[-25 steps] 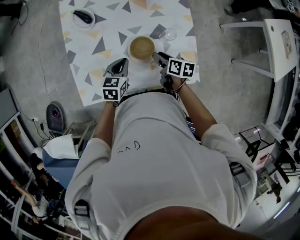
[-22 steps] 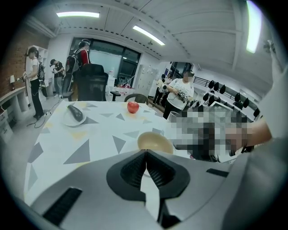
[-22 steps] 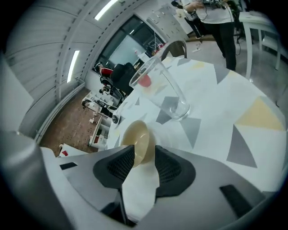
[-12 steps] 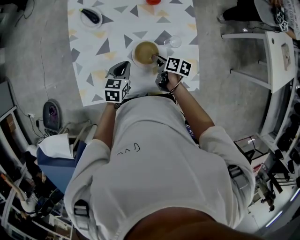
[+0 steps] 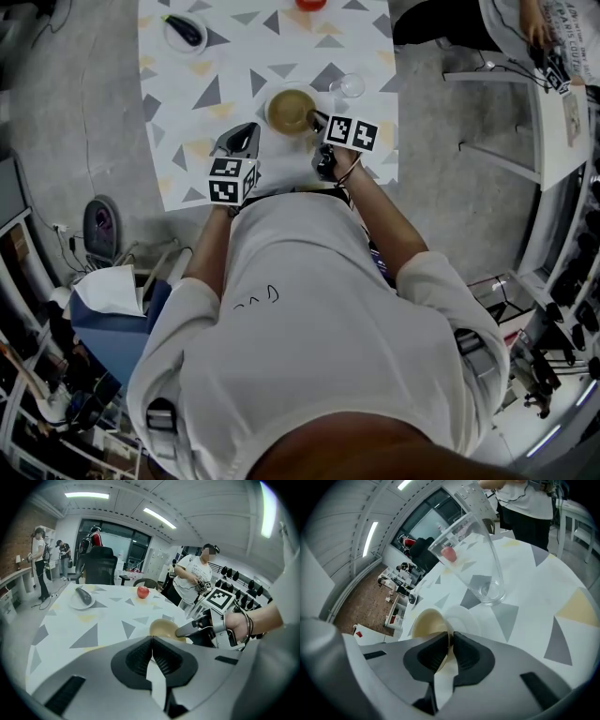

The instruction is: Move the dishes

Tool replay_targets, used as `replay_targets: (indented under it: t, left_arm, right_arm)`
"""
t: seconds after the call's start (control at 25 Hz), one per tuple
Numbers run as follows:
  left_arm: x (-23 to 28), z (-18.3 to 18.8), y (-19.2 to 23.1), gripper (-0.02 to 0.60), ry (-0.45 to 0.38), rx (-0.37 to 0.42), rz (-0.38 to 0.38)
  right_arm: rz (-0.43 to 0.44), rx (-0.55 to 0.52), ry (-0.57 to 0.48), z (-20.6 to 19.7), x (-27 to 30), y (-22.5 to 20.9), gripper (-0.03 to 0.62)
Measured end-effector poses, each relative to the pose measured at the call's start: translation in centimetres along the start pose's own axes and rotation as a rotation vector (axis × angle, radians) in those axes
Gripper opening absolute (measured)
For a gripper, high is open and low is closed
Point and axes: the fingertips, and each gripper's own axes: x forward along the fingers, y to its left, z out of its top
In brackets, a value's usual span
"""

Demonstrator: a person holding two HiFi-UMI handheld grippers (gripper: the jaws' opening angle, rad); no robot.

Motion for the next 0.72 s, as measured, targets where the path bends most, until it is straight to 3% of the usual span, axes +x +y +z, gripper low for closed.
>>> replay_targets:
  t: [0.2,0.52,0.72]
  left_arm:
    - [0.0,0.4,-0.1,0.02,-0.01,0.006,-0.004]
    - [0.0,1.2,-0.3,0.021,-0.035,0.008,-0.009]
    - [-0.3,1.4,-0.3,0.02,-0.049,0.004,-0.011]
  right_arm:
    - [-0.007,-0.143,-0.027,0.3,-1.2,1.1,0.012]
    - [-0.065,-0.648,-0.1,1.0,-3.8,3.9,0.012]
    - [-0.103,-0.842,-0.129,1.7,-5.1,5.8,0.011]
